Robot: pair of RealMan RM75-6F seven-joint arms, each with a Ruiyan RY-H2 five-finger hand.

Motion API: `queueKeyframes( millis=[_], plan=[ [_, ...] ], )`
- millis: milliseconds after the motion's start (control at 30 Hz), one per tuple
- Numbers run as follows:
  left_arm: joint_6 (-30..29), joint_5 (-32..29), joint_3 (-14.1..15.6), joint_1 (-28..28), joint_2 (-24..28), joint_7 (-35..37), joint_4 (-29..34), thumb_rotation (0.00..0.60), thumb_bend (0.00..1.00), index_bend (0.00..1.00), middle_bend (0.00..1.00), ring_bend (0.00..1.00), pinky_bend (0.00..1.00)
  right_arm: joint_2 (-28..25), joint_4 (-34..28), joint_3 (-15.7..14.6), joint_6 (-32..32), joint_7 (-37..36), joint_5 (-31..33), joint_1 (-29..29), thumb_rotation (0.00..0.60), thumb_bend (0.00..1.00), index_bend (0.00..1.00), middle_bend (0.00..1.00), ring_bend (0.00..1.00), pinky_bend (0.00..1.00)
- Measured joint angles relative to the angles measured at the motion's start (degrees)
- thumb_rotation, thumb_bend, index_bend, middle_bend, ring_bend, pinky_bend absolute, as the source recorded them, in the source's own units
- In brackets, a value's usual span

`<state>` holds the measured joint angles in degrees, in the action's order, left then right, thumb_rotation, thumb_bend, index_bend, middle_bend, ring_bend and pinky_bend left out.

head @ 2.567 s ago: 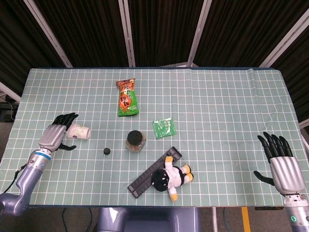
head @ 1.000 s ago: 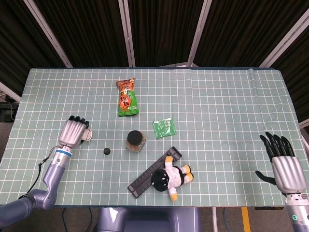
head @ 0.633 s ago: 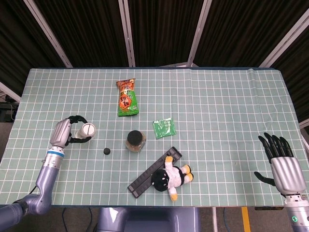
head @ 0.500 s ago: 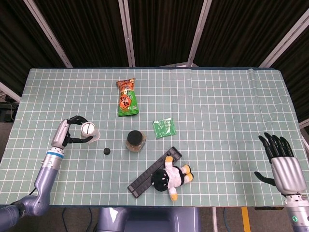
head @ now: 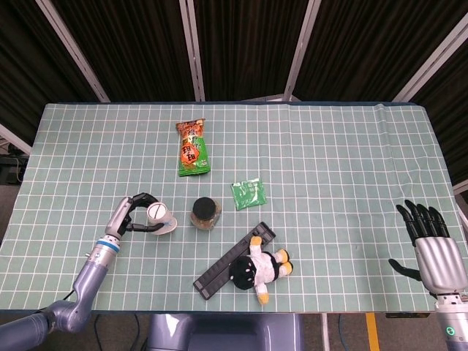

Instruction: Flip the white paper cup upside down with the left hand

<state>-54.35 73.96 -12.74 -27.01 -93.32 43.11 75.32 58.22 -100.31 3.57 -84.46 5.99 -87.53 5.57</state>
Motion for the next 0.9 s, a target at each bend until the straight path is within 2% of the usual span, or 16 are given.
queueKeyframes(
  millis=[333, 433, 500, 567, 633, 667, 700, 900],
  plan=[
    [-1.18, 0.04, 0.97, 0.04, -2.2, -1.67, -2.45, 0.6, 0.09, 0.49, 0.4, 0.3, 0.3, -0.15, -0.04, 0.01, 0.06, -0.38, -0.01, 0.0, 0.6, 0.0, 0.0, 0.0, 0.0, 0.0],
    [-1.74, -0.03, 1.22, 0.26, -2.63, -2.52, -3.11, 0.6, 0.09, 0.48, 0.37, 0.27, 0.27, -0.07, -0.14, -0.01, 0.06, -0.2, -0.08, 0.02, 0.6, 0.0, 0.0, 0.0, 0.0, 0.0],
    [-2.06, -0.01, 1.42, 0.41, -2.8, -3.01, -3.51, 0.6, 0.09, 0.43, 0.27, 0.19, 0.2, -0.06, -0.19, -0.01, 0.06, -0.13, -0.14, 0.04, 0.6, 0.0, 0.0, 0.0, 0.0, 0.0],
    [-2.07, 0.15, 1.72, 0.46, -2.79, -3.34, -3.71, 0.6, 0.09, 0.26, 0.09, 0.05, 0.09, -0.06, -0.2, -0.02, 0.06, -0.1, -0.17, 0.05, 0.6, 0.0, 0.0, 0.0, 0.0, 0.0],
    [-1.58, 0.39, 2.13, 0.38, -2.48, -3.6, -3.78, 0.6, 0.09, 0.08, 0.01, 0.0, 0.02, -0.03, -0.17, -0.02, 0.06, -0.03, -0.16, 0.05, 0.6, 0.0, 0.0, 0.0, 0.0, 0.0],
    [-1.15, 0.5, 2.38, 0.31, -2.18, -3.71, -3.76, 0.6, 0.09, 0.04, 0.0, 0.0, 0.0, -0.01, -0.13, 0.0, 0.06, -0.02, -0.11, 0.05, 0.6, 0.0, 0.0, 0.0, 0.0, 0.0],
    [-0.66, 0.6, 2.57, 0.24, -1.74, -3.75, -3.67, 0.6, 0.09, 0.0, 0.0, 0.0, 0.0, 0.0, -0.12, 0.02, 0.07, -0.06, -0.09, 0.06, 0.6, 0.0, 0.0, 0.0, 0.0, 0.0],
    [-1.14, 1.36, 2.72, 0.54, 0.66, -2.61, -1.9, 0.6, 0.09, 0.0, 0.0, 0.0, 0.0, -0.08, -0.21, -0.05, -0.15, -0.18, -0.4, -0.02, 0.6, 0.0, 0.0, 0.0, 0.0, 0.0]
  ],
)
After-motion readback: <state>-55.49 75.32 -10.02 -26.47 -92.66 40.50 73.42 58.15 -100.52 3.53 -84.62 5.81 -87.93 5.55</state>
